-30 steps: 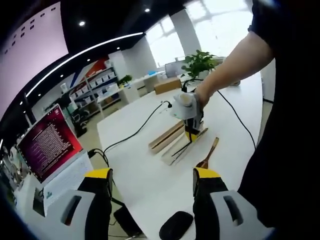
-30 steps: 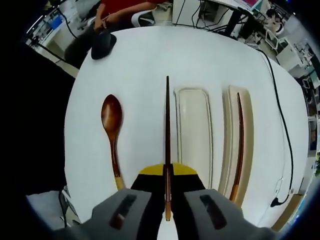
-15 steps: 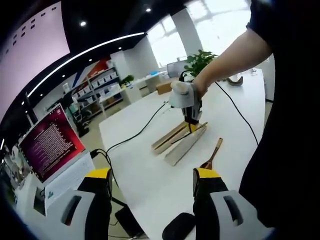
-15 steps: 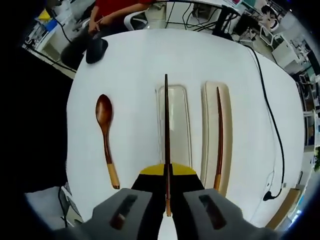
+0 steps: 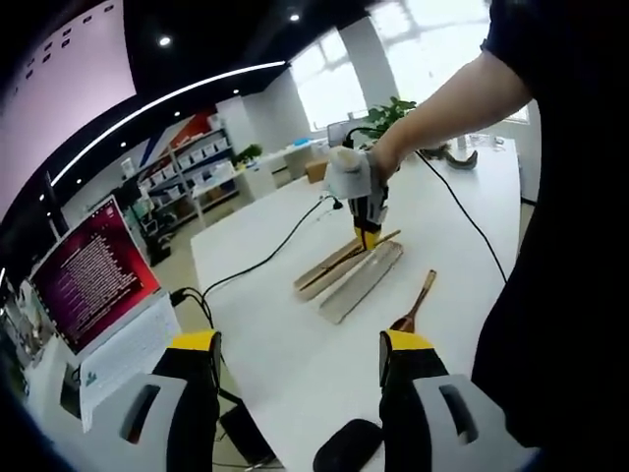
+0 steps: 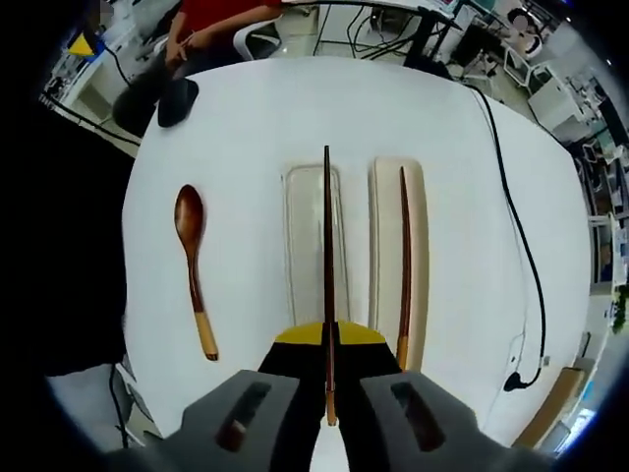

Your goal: Arrange the utensils inside the cutlery case until each visible utensil rests in its matching compartment.

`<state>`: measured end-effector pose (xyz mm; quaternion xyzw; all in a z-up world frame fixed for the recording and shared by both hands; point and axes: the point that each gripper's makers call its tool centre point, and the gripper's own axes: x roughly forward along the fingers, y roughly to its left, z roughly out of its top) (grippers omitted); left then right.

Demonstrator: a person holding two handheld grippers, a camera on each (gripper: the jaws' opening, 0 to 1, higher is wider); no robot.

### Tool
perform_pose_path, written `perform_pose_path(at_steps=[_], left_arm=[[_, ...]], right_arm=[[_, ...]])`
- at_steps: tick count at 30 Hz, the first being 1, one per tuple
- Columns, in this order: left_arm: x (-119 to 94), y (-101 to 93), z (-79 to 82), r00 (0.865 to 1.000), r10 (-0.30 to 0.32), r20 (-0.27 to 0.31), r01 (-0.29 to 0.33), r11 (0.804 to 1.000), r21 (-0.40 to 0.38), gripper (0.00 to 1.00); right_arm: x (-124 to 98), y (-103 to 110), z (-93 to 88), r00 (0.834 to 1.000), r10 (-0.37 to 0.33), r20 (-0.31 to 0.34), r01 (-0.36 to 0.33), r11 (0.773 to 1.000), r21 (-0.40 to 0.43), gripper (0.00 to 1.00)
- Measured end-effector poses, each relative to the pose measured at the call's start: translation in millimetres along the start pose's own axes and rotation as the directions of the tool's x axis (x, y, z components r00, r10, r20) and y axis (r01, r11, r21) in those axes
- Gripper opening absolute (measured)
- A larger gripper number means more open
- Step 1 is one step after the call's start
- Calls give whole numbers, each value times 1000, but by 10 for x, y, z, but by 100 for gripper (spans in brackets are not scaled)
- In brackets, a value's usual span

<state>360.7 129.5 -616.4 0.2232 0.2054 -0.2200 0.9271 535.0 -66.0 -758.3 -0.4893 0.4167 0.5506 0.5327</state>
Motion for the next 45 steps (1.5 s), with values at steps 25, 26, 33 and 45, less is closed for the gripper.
perform_pose_path(at_steps=[25, 26, 33, 45], left_arm=[[-74, 45, -232, 997, 29, -66, -34, 997, -70, 67], [-83, 47, -248, 997, 32, -71, -37, 997, -72, 67], [-136, 109, -331, 993, 56, -99, -65, 994, -90, 67], [-49, 67, -375, 991, 41, -125, -51, 996, -77, 67]], right_arm=[[160, -501, 287, 1000, -20, 2, 20, 1000, 0, 0], [170, -504, 287, 1000, -20, 0, 20, 1000, -2, 0], [291, -561, 261, 1000, -14, -23, 14, 1000, -7, 0], [419, -601, 202, 1000, 2, -31, -1, 1000, 17, 0]])
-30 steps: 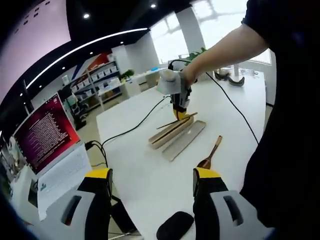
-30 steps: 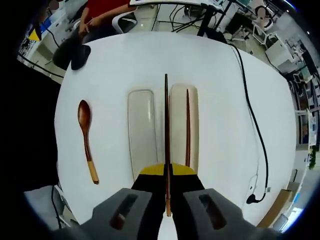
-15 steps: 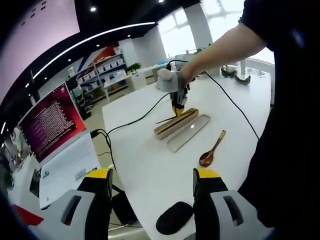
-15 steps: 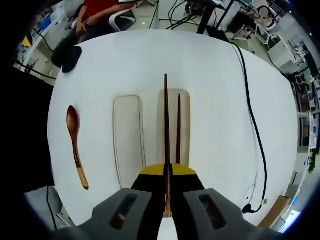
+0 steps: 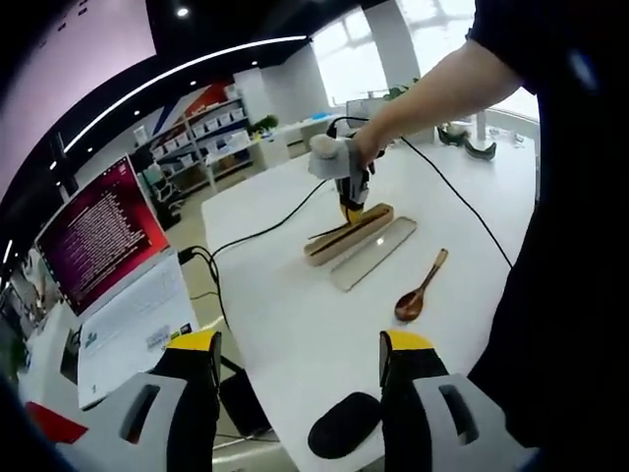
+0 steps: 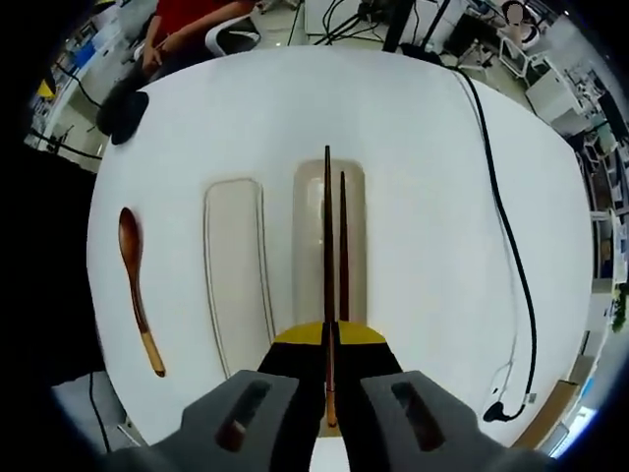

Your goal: Arrange the utensils inside the cutlery case until each visible utensil rests in its matching compartment.

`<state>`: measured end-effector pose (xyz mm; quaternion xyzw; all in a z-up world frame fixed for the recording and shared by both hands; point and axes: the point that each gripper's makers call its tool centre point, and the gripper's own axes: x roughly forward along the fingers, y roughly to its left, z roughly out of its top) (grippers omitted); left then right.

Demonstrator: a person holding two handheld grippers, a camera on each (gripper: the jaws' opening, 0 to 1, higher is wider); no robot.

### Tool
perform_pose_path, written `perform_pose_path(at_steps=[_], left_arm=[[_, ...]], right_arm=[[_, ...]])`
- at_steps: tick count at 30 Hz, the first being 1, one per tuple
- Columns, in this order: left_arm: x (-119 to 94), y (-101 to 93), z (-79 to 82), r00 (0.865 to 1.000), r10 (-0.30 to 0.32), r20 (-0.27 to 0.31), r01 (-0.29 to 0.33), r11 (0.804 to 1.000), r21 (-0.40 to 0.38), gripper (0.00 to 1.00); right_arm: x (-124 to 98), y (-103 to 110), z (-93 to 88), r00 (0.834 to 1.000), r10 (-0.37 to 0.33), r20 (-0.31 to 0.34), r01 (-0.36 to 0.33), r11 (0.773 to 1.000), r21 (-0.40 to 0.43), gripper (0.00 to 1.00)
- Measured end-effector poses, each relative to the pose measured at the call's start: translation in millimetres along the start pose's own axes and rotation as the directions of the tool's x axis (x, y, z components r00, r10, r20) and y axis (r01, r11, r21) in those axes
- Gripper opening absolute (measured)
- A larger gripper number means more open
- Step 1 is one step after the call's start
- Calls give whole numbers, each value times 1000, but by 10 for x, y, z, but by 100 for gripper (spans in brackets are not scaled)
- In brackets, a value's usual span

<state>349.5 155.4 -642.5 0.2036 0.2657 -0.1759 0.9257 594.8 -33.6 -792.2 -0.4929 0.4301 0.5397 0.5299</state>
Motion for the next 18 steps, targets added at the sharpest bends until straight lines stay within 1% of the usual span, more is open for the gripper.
perform_pose_path(at_steps=[3, 5, 6, 9, 11, 18], left_arm=[[10, 3, -25, 1000, -1, -8, 1, 1000, -3, 67], [8, 19, 11, 1000, 5, 3, -5, 1000, -1, 67], [16, 17, 29, 1000, 1, 11, -1, 1000, -16, 67], [45, 4, 5, 1000, -5, -3, 4, 1000, -11, 67], [50, -10, 6, 1000, -11, -3, 11, 1000, -11, 67], [54, 4, -47, 1000, -8, -19, 8, 1000, -20, 67]], right_arm=[[48, -19, 2, 1000, 0, -7, 0, 1000, 5, 0], [73, -55, 4, 1000, -3, -13, 3, 1000, 9, 0], [87, -58, 9, 1000, 3, -13, -3, 1000, 19, 0], [147, -74, 9, 1000, 5, -21, -5, 1000, 21, 0], [159, -35, 16, 1000, 6, -29, -5, 1000, 12, 0], [240, -96, -3, 999, 10, -38, -10, 1000, 6, 0]])
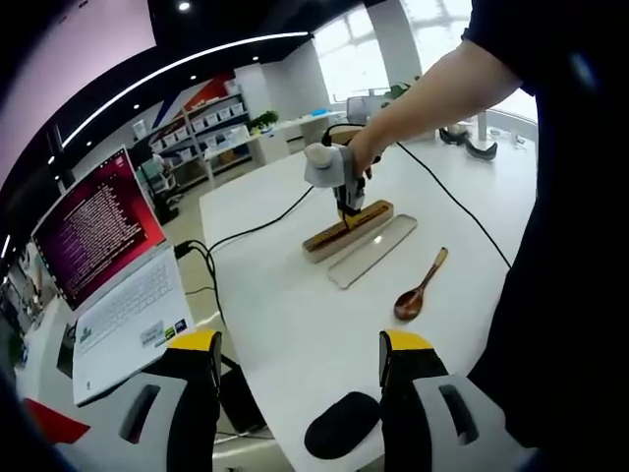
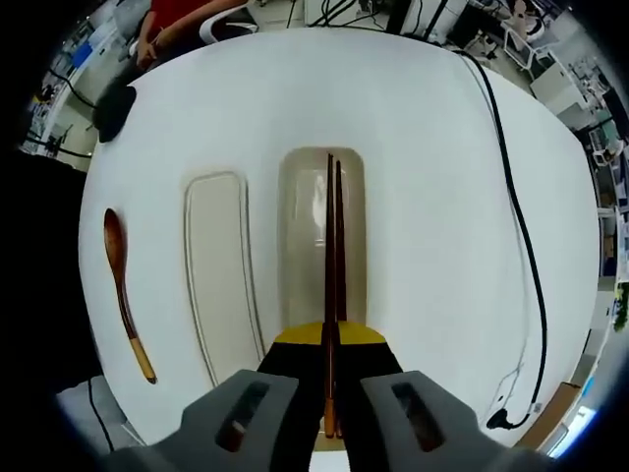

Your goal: Arrange the utensils inside the cutlery case until each visible utensil rests in its matching compartment.

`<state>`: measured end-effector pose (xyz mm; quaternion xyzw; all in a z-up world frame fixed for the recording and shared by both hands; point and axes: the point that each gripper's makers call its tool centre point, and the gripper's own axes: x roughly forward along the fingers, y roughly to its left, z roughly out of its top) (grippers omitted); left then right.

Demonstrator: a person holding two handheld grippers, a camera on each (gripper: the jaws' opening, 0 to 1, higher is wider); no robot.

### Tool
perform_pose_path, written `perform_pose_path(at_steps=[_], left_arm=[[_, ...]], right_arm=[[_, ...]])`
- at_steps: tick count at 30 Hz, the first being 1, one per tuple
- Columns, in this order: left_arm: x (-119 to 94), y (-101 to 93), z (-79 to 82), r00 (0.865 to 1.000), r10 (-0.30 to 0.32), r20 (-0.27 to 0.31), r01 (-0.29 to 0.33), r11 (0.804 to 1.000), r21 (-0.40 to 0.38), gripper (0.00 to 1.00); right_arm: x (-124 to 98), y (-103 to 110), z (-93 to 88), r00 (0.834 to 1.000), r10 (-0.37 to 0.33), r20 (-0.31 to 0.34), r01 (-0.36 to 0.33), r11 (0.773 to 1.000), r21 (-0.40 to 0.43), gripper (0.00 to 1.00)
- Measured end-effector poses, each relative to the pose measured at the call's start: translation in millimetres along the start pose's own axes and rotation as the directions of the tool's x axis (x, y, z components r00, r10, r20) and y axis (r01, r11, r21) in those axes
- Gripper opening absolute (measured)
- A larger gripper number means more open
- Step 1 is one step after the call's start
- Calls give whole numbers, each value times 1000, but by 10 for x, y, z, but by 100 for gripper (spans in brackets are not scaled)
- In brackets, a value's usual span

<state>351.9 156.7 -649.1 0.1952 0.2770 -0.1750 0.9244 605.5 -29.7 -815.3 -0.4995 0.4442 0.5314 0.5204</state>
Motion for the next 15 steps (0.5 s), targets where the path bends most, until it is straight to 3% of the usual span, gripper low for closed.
perform_pose_path(at_steps=[5, 15], left_arm=[[11, 4, -8, 1000, -1, -5, 1, 1000, 0, 67], [58, -30, 20, 1000, -9, 2, 9, 1000, 4, 67]], right_arm=[[56, 4, -3, 1000, 9, -10, -9, 1000, -7, 0], [49, -16, 0, 998, -46, -40, 44, 998, -39, 0]])
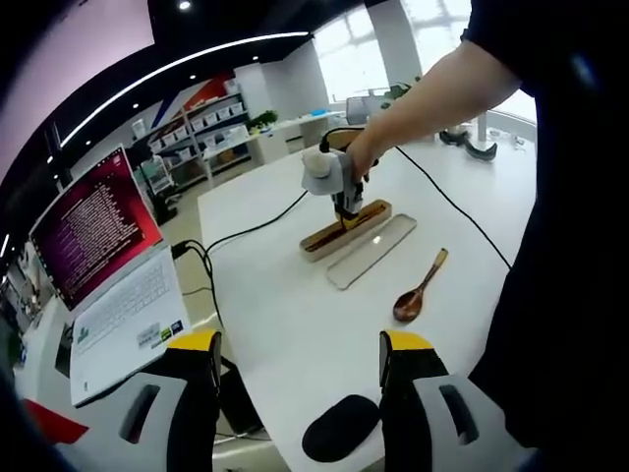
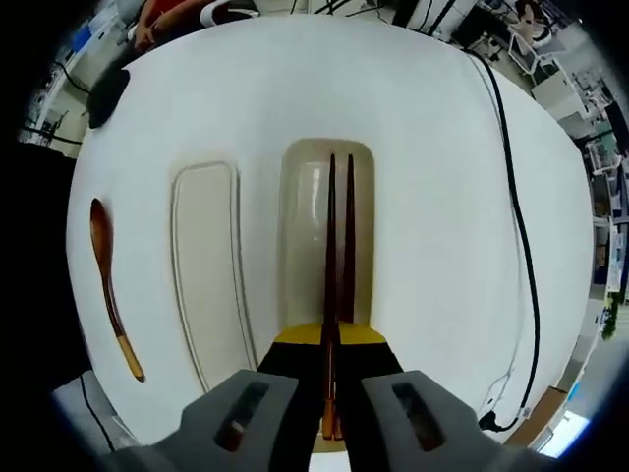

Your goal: Arrange the utensils inside the cutlery case until each visible utensil rests in its matching compartment.

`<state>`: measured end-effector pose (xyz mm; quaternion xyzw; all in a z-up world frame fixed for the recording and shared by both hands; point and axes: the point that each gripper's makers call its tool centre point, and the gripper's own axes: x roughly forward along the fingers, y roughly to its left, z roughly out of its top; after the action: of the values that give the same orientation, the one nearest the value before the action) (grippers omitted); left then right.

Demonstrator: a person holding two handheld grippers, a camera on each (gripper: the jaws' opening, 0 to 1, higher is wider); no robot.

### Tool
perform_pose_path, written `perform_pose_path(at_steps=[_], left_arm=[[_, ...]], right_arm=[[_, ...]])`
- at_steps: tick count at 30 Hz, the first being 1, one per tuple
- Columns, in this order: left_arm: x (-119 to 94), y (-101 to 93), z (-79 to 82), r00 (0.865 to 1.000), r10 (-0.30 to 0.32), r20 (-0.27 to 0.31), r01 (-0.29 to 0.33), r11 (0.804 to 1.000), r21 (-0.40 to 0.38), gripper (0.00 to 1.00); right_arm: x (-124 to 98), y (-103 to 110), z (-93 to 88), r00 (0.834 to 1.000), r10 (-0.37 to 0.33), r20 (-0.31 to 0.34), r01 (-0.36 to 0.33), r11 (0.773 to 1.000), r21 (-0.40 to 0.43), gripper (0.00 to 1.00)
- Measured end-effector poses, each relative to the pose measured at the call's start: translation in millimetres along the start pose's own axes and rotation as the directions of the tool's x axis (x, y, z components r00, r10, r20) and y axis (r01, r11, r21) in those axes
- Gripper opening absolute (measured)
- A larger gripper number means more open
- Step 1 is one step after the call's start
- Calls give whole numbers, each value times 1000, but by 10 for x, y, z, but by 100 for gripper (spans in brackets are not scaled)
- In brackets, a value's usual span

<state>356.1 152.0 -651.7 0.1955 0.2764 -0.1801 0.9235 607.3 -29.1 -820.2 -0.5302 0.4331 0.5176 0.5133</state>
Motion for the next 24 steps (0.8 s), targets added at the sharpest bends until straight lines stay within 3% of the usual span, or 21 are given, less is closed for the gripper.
perform_pose_path(at_steps=[10, 18, 24], left_arm=[[16, -23, 46, 1000, -8, 16, 7, 1000, 11, 67], [18, -62, 134, 999, -24, 36, 23, 999, 45, 67], [-38, -44, 127, 999, -16, 44, 14, 999, 52, 67]], right_arm=[[-199, -39, 19, 996, -69, 50, 66, 996, 66, 1], [-274, -4, -74, 994, -86, 64, 80, 992, 101, 6], [-410, 0, -89, 983, -128, 131, 110, 984, 138, 22]])
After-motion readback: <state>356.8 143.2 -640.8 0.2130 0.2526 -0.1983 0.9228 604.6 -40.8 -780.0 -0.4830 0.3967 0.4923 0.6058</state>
